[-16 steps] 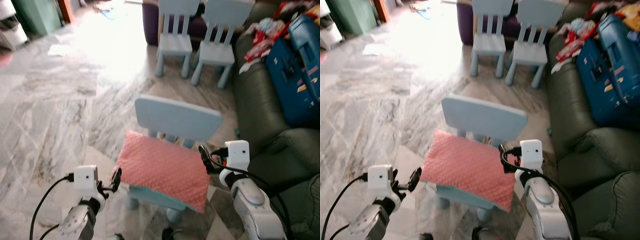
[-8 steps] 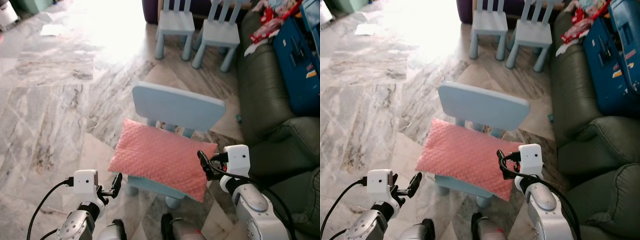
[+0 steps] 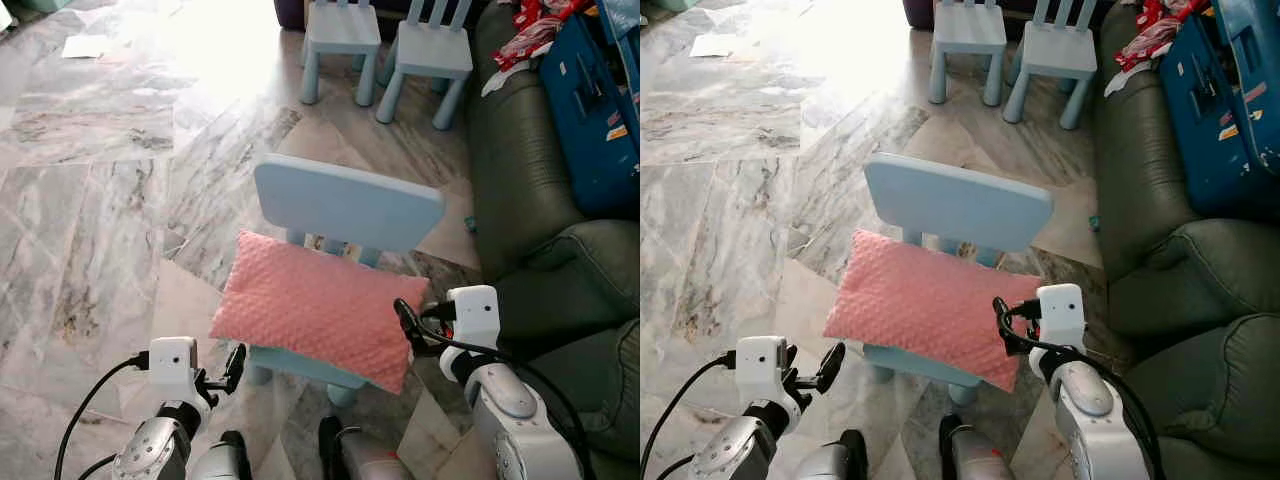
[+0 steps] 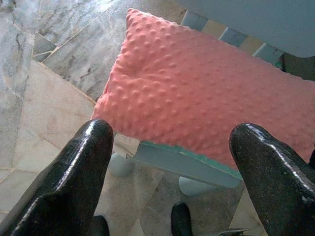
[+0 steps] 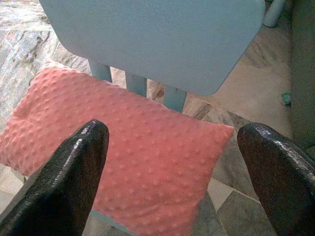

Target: Move the pillow to the sofa

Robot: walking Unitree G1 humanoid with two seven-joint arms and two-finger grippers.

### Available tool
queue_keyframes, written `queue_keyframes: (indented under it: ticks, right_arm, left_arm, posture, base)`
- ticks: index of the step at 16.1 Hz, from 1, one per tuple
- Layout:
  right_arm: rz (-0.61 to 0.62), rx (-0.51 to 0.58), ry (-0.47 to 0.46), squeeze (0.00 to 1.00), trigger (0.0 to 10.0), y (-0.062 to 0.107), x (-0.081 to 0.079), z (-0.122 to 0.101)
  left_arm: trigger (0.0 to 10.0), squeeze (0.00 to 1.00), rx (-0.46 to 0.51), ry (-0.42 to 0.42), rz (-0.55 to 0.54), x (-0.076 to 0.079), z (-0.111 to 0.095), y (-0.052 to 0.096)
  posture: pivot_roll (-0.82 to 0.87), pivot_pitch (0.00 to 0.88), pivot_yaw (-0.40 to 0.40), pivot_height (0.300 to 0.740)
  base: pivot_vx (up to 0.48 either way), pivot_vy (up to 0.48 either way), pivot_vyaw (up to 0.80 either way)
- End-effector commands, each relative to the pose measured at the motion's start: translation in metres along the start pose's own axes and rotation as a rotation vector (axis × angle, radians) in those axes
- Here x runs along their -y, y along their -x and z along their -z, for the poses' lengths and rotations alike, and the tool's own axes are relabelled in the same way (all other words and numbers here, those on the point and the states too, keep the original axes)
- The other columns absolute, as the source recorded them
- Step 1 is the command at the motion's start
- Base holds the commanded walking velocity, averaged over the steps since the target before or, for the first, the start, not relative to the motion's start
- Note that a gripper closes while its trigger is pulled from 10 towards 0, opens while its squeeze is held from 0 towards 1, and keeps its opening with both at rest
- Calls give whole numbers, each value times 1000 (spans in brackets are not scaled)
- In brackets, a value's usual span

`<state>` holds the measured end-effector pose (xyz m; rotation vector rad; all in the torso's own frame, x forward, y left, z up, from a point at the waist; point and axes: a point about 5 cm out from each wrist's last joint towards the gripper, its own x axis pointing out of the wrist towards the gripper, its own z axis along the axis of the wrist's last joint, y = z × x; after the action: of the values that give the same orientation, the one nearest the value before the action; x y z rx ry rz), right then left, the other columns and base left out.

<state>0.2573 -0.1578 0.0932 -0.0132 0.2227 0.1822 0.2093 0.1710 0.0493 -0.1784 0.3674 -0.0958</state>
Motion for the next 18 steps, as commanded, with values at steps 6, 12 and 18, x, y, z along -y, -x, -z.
queue_keyframes:
  ticks: [6,12,18]
  right_arm:
    - [-4,-7,4,0,10000,4,1,0]
    - [-2,-2,2,0,10000,4,0,-1]
    - [-8,-3,4,0,10000,2,-1,-2]
  left_arm:
    - [10000,0,-33,-6,-8,0,7,4]
    - [10000,0,-32,-5,-14,-1,6,4]
    - [10000,0,-33,2,-17,0,7,4]
  posture:
    - [-133,307,-66,740]
    - [-135,312,-64,740]
    - [-136,316,-67,740]
  base:
    - [0,0,0]
    - [0,0,0]
    - [0,0,0]
